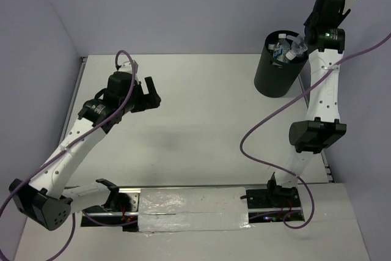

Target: Put the plastic bottles in the bin

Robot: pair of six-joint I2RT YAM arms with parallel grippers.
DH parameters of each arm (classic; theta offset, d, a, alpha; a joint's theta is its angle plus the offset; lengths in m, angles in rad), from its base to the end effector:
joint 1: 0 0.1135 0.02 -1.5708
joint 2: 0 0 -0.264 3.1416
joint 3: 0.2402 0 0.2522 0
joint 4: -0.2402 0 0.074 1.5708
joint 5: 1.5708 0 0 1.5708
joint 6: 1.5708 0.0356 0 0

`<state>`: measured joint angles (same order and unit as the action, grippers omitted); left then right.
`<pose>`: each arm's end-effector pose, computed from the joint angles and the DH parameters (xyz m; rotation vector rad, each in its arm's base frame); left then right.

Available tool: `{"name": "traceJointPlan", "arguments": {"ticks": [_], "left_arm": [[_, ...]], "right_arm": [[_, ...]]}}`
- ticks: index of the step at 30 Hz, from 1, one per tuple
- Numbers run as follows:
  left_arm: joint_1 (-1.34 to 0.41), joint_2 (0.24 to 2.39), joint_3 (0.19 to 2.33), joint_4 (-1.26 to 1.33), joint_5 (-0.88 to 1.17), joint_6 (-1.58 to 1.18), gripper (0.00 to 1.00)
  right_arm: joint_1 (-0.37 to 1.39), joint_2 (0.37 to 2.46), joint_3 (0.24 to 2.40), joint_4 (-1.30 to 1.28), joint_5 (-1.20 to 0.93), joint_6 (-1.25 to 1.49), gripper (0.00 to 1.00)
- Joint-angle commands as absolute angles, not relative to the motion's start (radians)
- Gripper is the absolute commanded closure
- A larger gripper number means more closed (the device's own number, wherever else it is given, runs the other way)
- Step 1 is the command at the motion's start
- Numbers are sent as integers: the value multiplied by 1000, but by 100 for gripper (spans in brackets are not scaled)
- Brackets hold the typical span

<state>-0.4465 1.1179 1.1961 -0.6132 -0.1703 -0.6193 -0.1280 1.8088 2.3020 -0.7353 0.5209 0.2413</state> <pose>0.2171 -0.0973 0.3742 -0.2868 2.1118 -0.4597 0.3661 -0.0650 0.5137 0.6839 1.6618 -0.3901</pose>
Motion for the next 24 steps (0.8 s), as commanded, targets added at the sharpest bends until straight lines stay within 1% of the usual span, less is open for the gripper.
{"name": "traceJointPlan", "arguments": {"ticks": [1, 7, 16, 24], "left_arm": [[-436, 1153, 1227, -578, -158, -586, 1], [-426, 1178, 1213, -546, -135, -575, 1], [-400, 1246, 1207, -515, -112, -557, 1], [-377, 1259, 1187, -505, -75, -543, 1]], "right_arm": [[-144, 1801, 2319, -667, 554, 232, 61], [-144, 1876, 2373, -652, 597, 184, 61], [-141, 1919, 2223, -563, 695, 120, 61], [-124, 1934, 2096, -512, 722, 110, 63]]}}
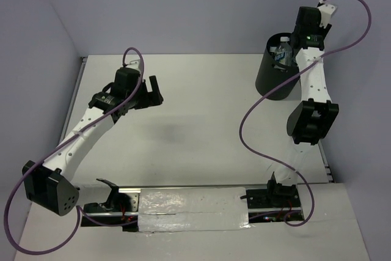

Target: Put the plastic bottles in the bin

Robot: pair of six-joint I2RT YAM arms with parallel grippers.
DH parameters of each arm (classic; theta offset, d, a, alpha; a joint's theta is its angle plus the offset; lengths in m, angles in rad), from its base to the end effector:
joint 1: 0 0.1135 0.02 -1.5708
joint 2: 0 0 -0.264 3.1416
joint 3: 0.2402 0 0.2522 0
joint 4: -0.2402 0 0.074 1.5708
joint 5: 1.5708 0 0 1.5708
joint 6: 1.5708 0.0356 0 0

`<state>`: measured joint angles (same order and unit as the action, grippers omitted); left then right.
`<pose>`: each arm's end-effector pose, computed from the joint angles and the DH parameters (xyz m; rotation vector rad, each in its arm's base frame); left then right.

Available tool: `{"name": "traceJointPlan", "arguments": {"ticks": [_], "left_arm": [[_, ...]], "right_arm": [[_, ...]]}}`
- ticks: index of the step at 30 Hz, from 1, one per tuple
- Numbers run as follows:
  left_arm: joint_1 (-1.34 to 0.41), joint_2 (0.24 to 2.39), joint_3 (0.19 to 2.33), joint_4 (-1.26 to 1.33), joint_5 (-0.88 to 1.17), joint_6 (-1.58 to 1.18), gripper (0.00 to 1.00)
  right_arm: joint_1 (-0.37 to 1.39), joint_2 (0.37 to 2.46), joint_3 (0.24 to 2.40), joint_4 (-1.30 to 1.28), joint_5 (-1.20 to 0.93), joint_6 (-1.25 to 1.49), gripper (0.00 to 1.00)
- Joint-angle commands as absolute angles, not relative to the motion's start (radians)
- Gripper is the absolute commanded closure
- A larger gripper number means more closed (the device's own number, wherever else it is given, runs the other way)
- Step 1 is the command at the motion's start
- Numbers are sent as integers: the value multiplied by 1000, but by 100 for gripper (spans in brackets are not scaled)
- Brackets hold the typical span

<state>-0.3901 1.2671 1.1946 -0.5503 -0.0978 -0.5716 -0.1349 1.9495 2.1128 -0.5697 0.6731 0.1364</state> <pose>0.2590 -0.1027 0.3437 -0.2570 2.2089 -0.4310 0.4361 -0.0816 0.4176 0.6872 1.8146 -0.6606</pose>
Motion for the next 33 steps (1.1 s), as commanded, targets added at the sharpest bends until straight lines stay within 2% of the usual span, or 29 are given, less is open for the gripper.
{"name": "traceJointPlan", "arguments": {"ticks": [1, 5, 8, 9, 13, 15, 19, 25, 31, 33], "left_arm": [[-374, 1258, 1181, -497, -69, -546, 1], [-359, 1253, 1172, -489, -54, -543, 1], [-345, 1253, 1169, -485, -46, -538, 1], [-344, 1255, 1175, -486, -45, -537, 1], [-334, 1256, 1192, -494, -31, -522, 1], [-330, 1258, 1201, -494, -26, -515, 1], [-324, 1259, 1216, -497, -20, -508, 1], [-319, 1249, 1229, -497, -34, -506, 1], [-307, 1213, 1241, -521, -89, -506, 1], [-304, 1207, 1250, -529, -84, -502, 1]], "right_arm": [[-120, 1928, 2068, -490, 729, 107, 63], [-101, 1908, 2028, -462, 732, 83, 59], [-84, 1904, 2022, -474, 733, 86, 31], [-80, 1898, 2023, -476, 733, 86, 19], [-45, 1859, 2104, -535, 750, 89, 4], [-23, 1820, 2149, -543, 747, 83, 0], [-6, 1691, 2220, -589, 712, 97, 0], [-6, 1507, 2217, -724, 585, 173, 0], [-6, 1338, 2025, -926, 438, 288, 0], [-5, 1252, 1881, -937, 411, 317, 0]]}}
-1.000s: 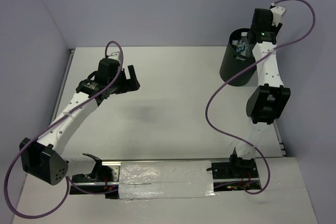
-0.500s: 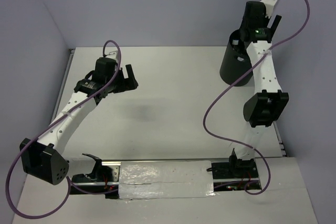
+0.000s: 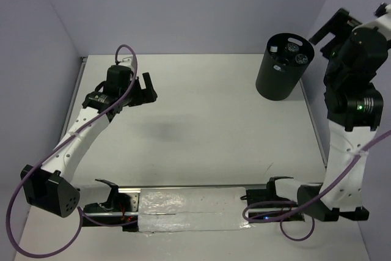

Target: Put the plastic bottles in the bin

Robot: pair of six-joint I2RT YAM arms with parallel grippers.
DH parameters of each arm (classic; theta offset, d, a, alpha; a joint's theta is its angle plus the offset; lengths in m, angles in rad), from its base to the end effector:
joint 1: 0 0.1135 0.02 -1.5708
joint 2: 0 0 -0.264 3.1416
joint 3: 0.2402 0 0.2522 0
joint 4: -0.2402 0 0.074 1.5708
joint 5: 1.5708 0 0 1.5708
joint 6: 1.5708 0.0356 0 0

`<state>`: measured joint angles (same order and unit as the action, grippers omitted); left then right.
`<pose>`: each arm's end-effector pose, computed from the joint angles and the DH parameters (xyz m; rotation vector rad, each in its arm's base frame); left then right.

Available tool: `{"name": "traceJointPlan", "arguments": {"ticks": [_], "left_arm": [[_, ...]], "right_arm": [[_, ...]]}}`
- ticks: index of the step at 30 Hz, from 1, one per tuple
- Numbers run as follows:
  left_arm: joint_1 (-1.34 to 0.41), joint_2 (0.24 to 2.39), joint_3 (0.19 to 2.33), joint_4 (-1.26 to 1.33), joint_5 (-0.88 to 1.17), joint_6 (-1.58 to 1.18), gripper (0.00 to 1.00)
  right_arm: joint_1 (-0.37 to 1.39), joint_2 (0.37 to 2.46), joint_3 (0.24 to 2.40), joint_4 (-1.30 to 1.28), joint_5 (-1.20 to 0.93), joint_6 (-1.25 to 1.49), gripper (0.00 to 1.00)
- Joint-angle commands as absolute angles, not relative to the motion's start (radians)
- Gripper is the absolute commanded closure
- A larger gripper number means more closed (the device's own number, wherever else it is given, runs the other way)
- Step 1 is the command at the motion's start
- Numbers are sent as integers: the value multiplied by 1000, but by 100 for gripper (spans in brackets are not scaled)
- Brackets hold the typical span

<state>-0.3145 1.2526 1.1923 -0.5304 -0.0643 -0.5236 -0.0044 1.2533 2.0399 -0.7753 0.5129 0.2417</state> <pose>0.2636 -0.0834 0.3484 -0.2658 2.1732 -0.4108 0.1730 -0.0182 0.5813 0.5838 1.4519 -0.2128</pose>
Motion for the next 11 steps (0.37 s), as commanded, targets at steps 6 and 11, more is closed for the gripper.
{"name": "traceJointPlan", "arguments": {"ticks": [6, 11], "left_arm": [[-301, 1195, 1273, -534, -84, -517, 1], [-299, 1161, 1276, -534, -66, -528, 1]], "right_arm": [[-6, 1021, 1511, -862, 377, 330, 0], [-6, 960, 1391, -882, 397, 319, 0]]}}
